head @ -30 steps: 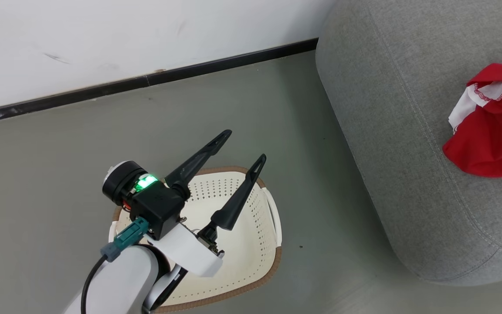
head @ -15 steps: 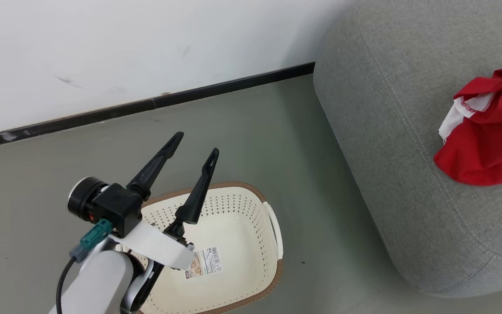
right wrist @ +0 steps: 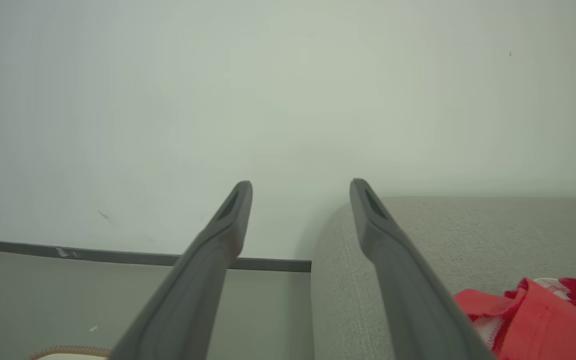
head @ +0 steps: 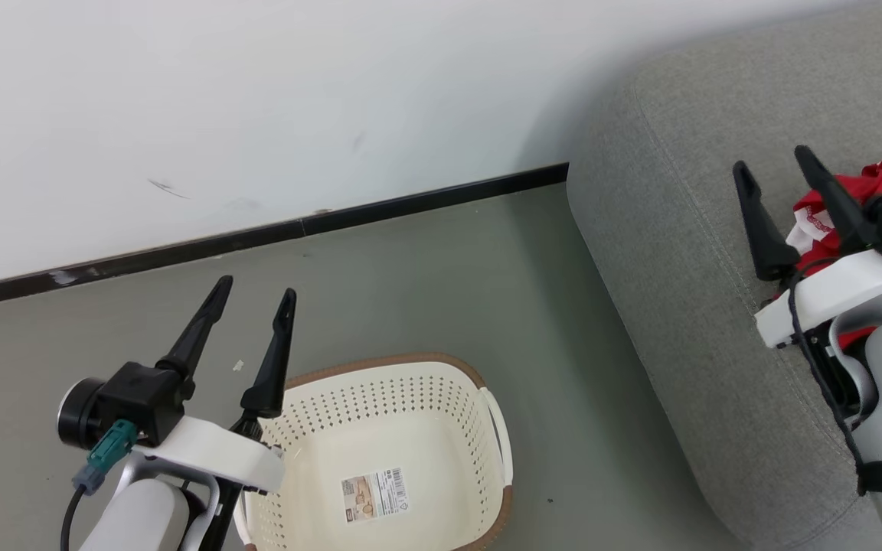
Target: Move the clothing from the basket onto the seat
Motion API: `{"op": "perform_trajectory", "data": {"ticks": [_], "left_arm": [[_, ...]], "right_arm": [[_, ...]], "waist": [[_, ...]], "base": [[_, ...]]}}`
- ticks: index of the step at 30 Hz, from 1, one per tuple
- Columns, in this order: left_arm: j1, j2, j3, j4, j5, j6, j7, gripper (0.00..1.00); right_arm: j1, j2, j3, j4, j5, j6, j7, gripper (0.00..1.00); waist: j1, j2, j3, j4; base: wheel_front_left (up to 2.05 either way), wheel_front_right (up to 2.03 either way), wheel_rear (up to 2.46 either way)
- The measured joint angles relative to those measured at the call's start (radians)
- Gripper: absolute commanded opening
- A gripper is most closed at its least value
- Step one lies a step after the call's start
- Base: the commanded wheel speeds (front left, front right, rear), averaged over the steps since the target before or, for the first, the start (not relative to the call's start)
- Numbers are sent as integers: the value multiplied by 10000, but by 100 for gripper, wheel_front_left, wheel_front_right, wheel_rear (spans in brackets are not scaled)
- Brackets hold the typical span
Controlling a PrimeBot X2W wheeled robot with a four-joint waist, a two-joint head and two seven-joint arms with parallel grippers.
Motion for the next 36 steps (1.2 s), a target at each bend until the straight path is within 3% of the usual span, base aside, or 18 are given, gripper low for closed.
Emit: {"op": "perform_trajectory", "data": {"ticks": [18, 36], "left_arm": [[1309, -232, 867, 665, 10, 1070, -163, 100], [2170, -525, 815, 1051, 276, 1557, -165, 100]], "right_arm": [[1666, 917, -209, -846, -481, 0, -4, 100], [4091, 1791, -759, -1317, -941, 0, -4, 100]], "waist": [[0, 0, -1270, 425], [0, 0, -2296, 860]], "base": [[0, 0, 0], [0, 0, 0]]}}
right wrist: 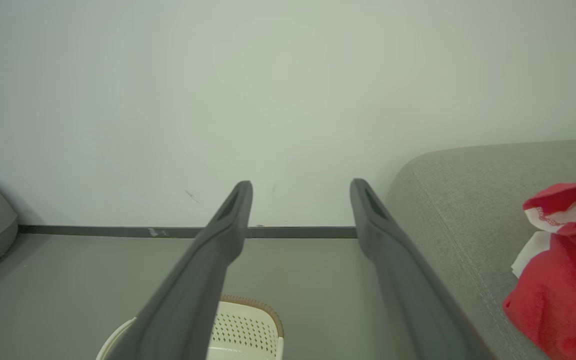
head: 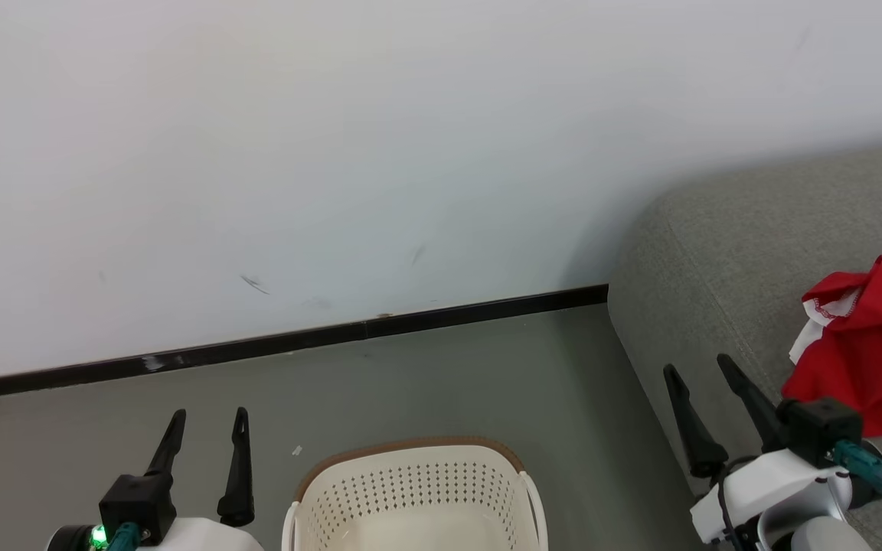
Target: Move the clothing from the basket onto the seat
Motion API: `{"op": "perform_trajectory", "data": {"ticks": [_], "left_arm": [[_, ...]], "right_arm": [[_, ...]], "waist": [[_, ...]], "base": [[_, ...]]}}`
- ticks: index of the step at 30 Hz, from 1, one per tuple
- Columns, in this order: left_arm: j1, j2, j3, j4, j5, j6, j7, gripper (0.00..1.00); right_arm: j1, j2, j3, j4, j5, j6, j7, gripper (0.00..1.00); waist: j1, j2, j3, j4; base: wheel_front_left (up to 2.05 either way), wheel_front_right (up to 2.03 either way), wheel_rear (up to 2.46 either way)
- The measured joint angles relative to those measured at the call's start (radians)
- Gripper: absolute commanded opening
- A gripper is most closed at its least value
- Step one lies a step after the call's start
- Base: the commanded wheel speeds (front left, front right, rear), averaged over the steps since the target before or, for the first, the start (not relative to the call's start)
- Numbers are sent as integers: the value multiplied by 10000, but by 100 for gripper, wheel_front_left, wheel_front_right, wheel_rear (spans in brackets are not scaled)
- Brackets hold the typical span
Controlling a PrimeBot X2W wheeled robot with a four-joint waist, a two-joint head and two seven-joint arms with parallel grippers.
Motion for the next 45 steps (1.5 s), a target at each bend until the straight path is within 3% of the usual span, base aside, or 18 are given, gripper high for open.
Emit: {"op": "perform_trajectory", "data": {"ticks": [18, 45], "left_arm": [[267, -79, 4, -6, 458, 249, -10, 100], [111, 117, 146, 441, 779, 447, -10, 100]], "right_arm": [[1215, 293, -242, -798, -299, 0, 13, 100], [1616, 449, -435, -1534, -591, 0, 105, 100]], "waist": [[0, 0, -428, 245], [0, 0, -196, 498]], "base": [[0, 0, 0], [0, 0, 0]]}}
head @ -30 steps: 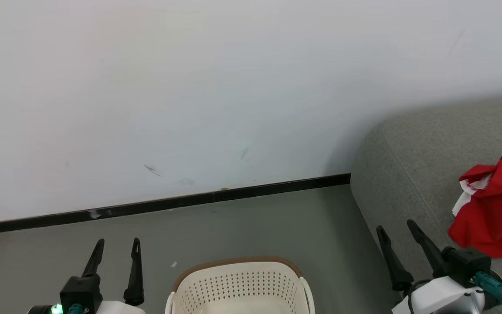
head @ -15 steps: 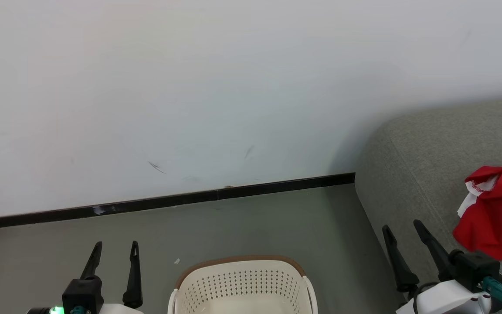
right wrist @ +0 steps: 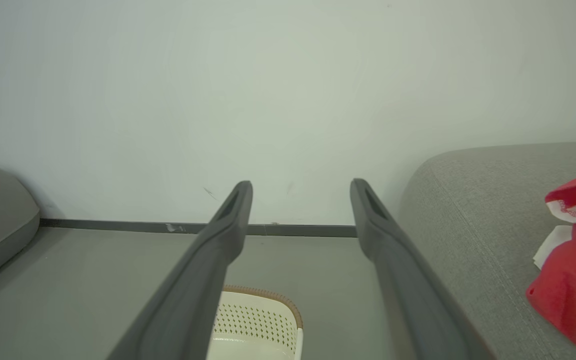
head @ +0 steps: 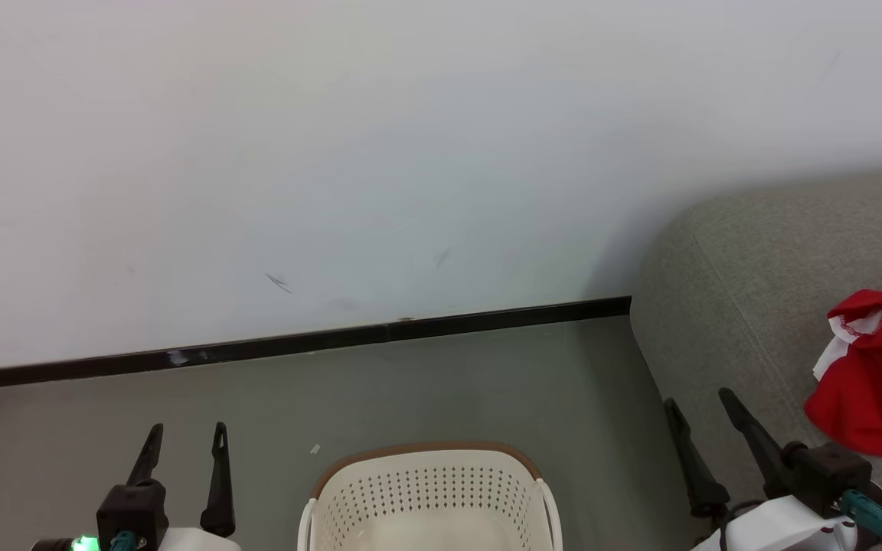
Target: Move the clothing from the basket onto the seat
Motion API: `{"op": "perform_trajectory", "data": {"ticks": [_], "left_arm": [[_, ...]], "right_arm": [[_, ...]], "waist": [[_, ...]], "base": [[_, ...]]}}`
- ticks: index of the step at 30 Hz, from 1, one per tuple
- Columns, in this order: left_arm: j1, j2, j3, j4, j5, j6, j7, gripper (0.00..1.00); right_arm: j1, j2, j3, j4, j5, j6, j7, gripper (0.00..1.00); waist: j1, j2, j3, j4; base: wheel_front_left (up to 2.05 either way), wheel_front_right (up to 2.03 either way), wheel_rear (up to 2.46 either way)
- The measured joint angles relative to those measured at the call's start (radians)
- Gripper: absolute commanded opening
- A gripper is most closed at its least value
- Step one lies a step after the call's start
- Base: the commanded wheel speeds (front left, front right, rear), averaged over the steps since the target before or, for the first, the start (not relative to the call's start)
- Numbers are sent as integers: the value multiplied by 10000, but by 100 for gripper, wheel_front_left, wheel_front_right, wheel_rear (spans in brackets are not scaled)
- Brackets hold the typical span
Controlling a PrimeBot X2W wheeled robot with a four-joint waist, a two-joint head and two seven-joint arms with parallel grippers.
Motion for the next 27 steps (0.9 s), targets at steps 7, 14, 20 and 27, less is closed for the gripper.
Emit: {"op": "perform_trajectory", "data": {"ticks": [7, 14, 20, 27], "left_arm": [[-1, 21, -10, 198, -17, -33, 0, 100], [-17, 38, -38, 286, -12, -38, 6, 100], [-116, 40, -46, 347, -12, -38, 12, 0], [435, -362, -203, 857, -15, -40, 25, 0]], "right_arm": [[0, 2, 38, -13, -4, 0, 6, 100], [2, 6, 23, -40, -15, 0, 10, 100], [58, 13, 8, -19, -13, -2, 40, 0], [516, 138, 105, 591, 17, -15, 38, 0]], "waist": [[0, 0, 58, -3], [0, 0, 59, -1], [0, 0, 53, 16], [0, 0, 54, 16]], "base": [[0, 0, 0], [0, 0, 0], [0, 0, 0], [0, 0, 0]]}}
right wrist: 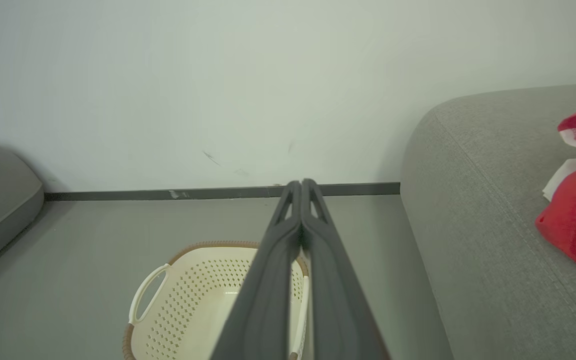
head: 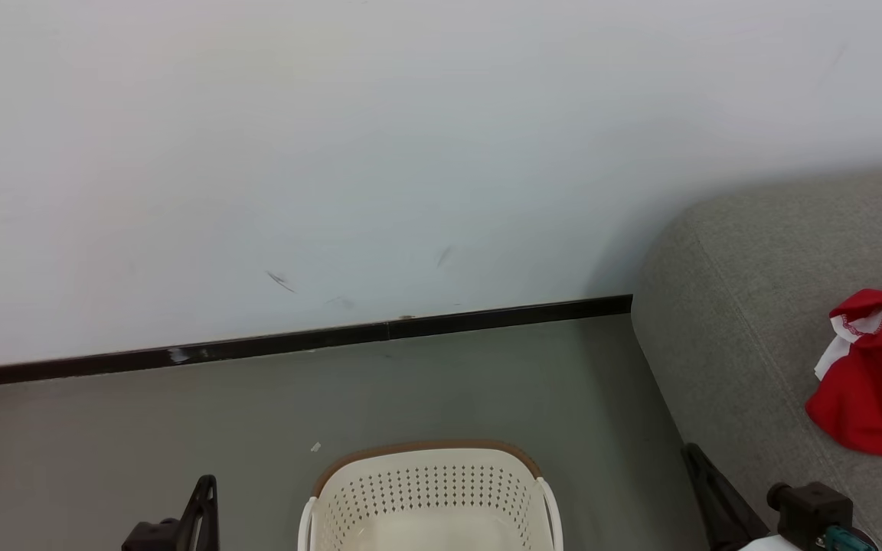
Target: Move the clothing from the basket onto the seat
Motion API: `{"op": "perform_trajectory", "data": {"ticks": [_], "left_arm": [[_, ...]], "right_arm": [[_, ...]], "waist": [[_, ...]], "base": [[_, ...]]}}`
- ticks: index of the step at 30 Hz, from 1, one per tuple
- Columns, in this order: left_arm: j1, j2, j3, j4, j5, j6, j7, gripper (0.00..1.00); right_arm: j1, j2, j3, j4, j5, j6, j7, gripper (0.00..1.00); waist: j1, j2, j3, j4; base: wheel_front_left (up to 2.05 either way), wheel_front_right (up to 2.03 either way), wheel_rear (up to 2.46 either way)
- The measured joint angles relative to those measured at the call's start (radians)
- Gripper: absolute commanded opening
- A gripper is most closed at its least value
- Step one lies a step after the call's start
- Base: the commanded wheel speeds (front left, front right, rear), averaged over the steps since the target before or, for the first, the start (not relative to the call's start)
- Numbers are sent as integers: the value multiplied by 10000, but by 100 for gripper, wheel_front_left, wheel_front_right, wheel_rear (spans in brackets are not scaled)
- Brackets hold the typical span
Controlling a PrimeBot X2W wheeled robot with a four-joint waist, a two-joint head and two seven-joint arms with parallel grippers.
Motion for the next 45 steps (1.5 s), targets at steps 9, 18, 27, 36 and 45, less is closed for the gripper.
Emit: {"op": "perform_trajectory", "data": {"ticks": [9, 18, 27, 36, 45], "left_arm": [[0, -88, 462, 123, -961, -309, 407, 0], [-16, -176, 744, 128, -2240, -617, 780, 0], [-68, -259, 1064, 115, -3273, -968, 1149, 0], [-85, -382, 1388, 75, -4397, -1327, 1467, 0], [-185, -485, 1695, 25, -5542, -1678, 1781, 0]], "right_arm": [[159, 4, 249, -197, 905, 0, -2, 0], [158, 4, 180, -280, 2623, 0, 92, 0], [112, -15, -56, -234, 4157, 0, 410, 0], [40, -155, -130, -128, 5611, 0, 688, 0], [-181, -307, -232, 67, 7089, 0, 972, 0]], "waist": [[0, 0, 29, -8], [6, 0, 97, 21], [69, 0, 151, 66], [147, 0, 138, 95], [174, 0, 140, 117]], "base": [[0, 0, 0], [0, 0, 0], [0, 0, 0], [0, 0, 0], [0, 0, 0]]}}
